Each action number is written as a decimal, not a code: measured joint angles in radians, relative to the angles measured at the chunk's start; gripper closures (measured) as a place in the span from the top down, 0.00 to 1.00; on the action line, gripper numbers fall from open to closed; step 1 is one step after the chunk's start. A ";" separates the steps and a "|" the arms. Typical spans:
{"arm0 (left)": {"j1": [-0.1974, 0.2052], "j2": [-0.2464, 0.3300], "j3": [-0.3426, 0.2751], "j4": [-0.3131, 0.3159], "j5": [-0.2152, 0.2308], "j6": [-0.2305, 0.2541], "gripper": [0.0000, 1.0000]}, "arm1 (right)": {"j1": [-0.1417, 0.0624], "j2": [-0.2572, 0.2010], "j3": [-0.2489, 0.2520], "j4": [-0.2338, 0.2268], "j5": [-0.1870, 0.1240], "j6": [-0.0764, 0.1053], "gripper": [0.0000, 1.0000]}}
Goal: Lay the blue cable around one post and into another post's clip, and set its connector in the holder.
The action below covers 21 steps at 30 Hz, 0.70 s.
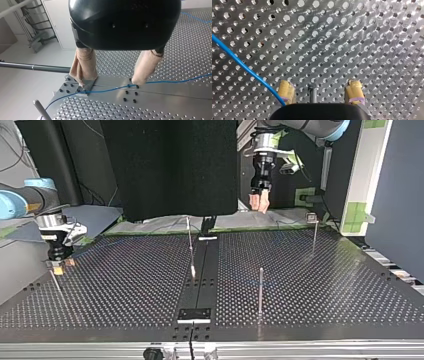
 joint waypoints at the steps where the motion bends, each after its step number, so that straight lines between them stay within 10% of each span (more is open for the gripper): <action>1: 0.000 0.000 0.001 -0.003 0.000 -0.001 1.00 | 0.000 0.000 0.000 0.000 0.000 0.000 0.99; 21: 0.012 -0.001 0.039 -0.178 -0.004 0.049 1.00 | 0.003 0.000 0.000 0.000 0.000 0.000 0.99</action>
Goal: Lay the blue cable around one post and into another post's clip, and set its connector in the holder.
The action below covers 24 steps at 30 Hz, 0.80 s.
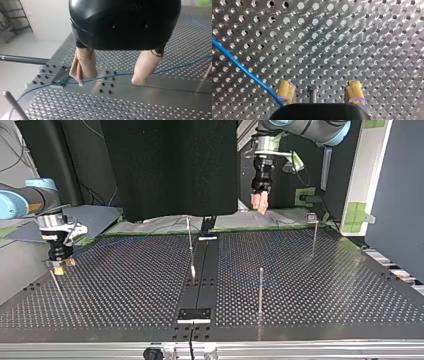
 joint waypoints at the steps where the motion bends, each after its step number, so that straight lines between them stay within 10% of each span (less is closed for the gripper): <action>1: 0.000 0.000 0.000 -0.009 0.000 0.000 1.00 | 0.000 0.000 0.000 0.000 0.000 0.000 0.99; 24: 0.000 0.000 0.000 -0.058 0.000 0.000 1.00 | 0.003 0.000 0.000 0.000 0.001 0.000 0.99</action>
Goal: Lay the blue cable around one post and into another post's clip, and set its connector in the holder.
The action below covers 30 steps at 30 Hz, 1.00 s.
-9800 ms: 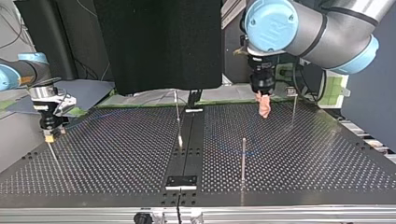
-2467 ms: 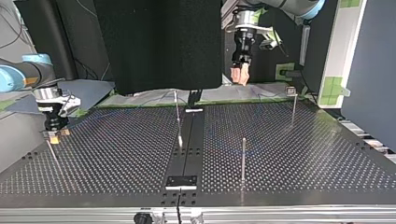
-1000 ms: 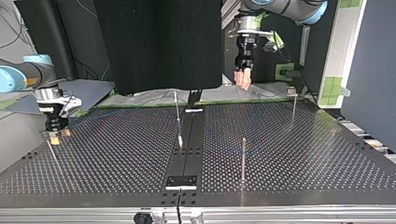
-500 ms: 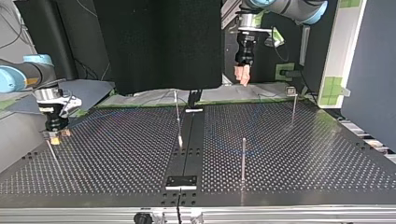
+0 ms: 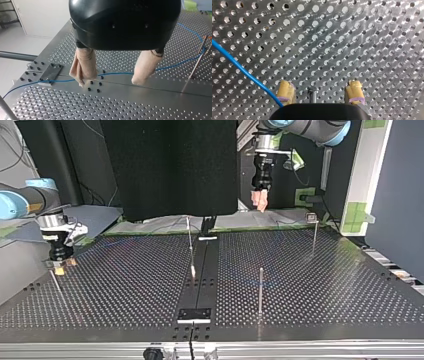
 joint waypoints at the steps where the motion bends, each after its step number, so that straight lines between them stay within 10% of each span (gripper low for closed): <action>1: 0.000 0.000 0.000 0.000 0.000 0.000 1.00 | 0.000 0.000 0.000 0.000 0.000 0.000 0.99; 30: 0.016 0.000 0.000 0.001 0.003 -0.002 1.00 | 0.021 0.001 0.001 0.035 0.000 -0.018 0.99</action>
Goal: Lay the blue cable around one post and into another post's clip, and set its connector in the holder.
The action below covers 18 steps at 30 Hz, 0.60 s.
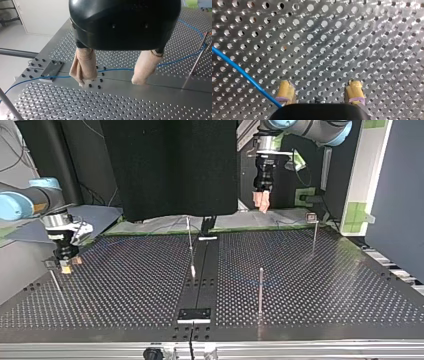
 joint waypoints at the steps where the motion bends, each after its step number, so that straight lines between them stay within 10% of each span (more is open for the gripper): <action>1: 0.000 0.000 0.000 0.000 0.000 0.000 1.00 | 0.001 0.000 0.000 0.002 0.000 -0.001 0.99; 18: 0.004 0.000 -0.001 0.000 0.000 -0.005 1.00 | 0.037 0.000 0.034 0.089 0.131 -0.096 0.99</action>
